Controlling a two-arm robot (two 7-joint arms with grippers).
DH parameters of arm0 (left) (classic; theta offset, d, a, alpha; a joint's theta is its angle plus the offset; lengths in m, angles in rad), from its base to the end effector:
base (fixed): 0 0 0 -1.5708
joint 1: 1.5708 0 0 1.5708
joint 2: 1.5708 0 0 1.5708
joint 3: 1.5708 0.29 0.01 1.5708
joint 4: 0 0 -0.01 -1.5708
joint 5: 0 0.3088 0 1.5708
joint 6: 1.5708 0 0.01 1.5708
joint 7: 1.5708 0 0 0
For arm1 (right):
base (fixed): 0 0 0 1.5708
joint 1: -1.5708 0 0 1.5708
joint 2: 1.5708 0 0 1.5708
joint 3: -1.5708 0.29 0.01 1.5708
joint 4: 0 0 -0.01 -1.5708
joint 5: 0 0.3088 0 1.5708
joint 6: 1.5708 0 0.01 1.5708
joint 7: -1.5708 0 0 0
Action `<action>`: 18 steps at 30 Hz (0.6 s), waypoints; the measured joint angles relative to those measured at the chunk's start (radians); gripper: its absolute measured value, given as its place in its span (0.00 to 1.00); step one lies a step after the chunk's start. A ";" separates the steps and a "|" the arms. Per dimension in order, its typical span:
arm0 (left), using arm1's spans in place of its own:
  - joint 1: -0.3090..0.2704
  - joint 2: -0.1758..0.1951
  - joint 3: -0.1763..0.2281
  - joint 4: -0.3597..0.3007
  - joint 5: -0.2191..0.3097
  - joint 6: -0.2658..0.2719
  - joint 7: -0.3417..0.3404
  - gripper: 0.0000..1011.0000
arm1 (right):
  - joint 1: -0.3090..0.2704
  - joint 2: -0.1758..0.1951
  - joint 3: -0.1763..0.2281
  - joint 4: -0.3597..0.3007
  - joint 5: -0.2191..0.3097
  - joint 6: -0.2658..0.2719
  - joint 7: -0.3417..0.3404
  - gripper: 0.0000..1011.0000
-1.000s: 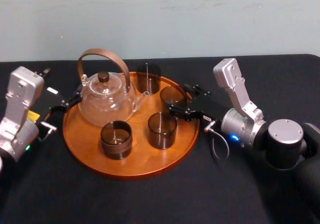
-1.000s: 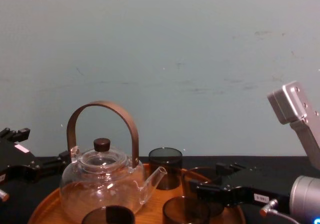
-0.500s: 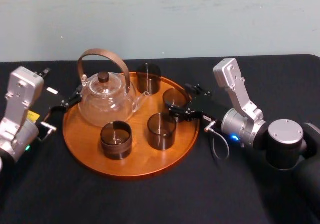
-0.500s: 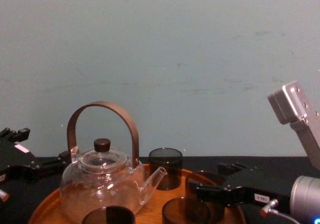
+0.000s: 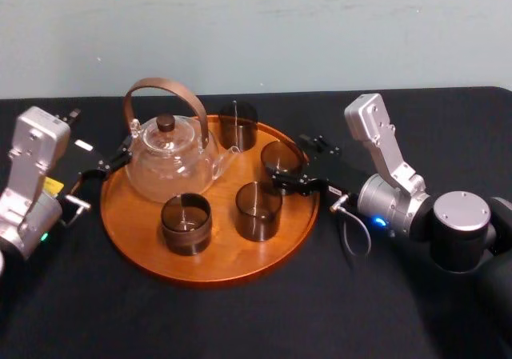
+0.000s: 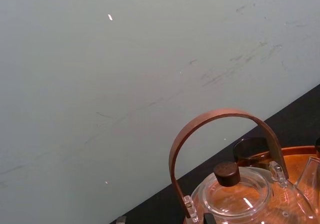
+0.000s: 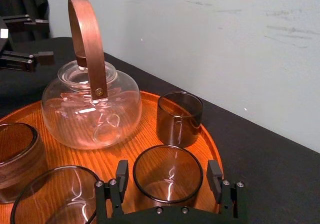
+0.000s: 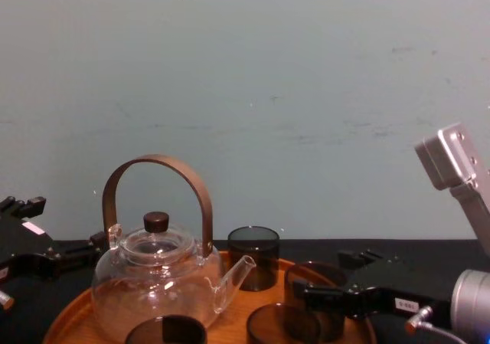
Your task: Pick up the glass from the table and place it on the tray.
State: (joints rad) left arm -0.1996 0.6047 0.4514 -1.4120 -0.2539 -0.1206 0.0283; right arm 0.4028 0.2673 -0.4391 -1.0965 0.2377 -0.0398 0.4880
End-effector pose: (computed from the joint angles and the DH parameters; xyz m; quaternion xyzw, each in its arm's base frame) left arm 0.3581 0.0827 -0.3022 0.1414 -0.1325 0.5799 0.7913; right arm 0.4215 0.0012 -0.3213 -0.1088 0.0048 -0.3932 0.9130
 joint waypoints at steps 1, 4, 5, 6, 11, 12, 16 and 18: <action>0.000 0.000 0.000 0.000 0.000 0.000 0.000 0.99 | -0.001 0.002 0.001 -0.003 0.000 0.002 0.000 0.99; 0.000 0.000 0.000 0.000 0.000 0.000 0.000 0.99 | -0.006 0.008 0.005 -0.020 0.004 0.004 0.001 0.99; 0.000 0.000 0.000 0.000 0.000 0.000 0.000 0.99 | -0.008 0.010 0.006 -0.025 0.005 0.004 0.001 0.99; 0.000 0.000 0.000 0.000 0.000 0.000 0.000 0.99 | -0.010 0.012 0.007 -0.030 0.007 0.004 0.001 0.99; 0.000 0.000 0.000 0.000 0.000 0.000 0.000 0.99 | -0.024 0.029 0.015 -0.080 0.015 0.004 0.001 0.99; 0.000 0.000 0.000 0.000 0.000 0.000 0.000 0.99 | -0.027 0.032 0.016 -0.088 0.016 0.004 0.001 0.99; 0.000 0.000 0.000 0.000 0.000 0.000 0.000 0.99 | -0.043 0.050 0.025 -0.140 0.022 0.004 -0.005 0.99; 0.000 0.000 0.000 0.000 0.000 0.000 0.000 0.99 | -0.050 0.057 0.030 -0.161 0.025 0.003 -0.007 0.99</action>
State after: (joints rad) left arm -0.1995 0.6047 0.4514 -1.4120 -0.2539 -0.1205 0.0283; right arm 0.3526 0.3245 -0.4094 -1.2574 0.2630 -0.0371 0.4810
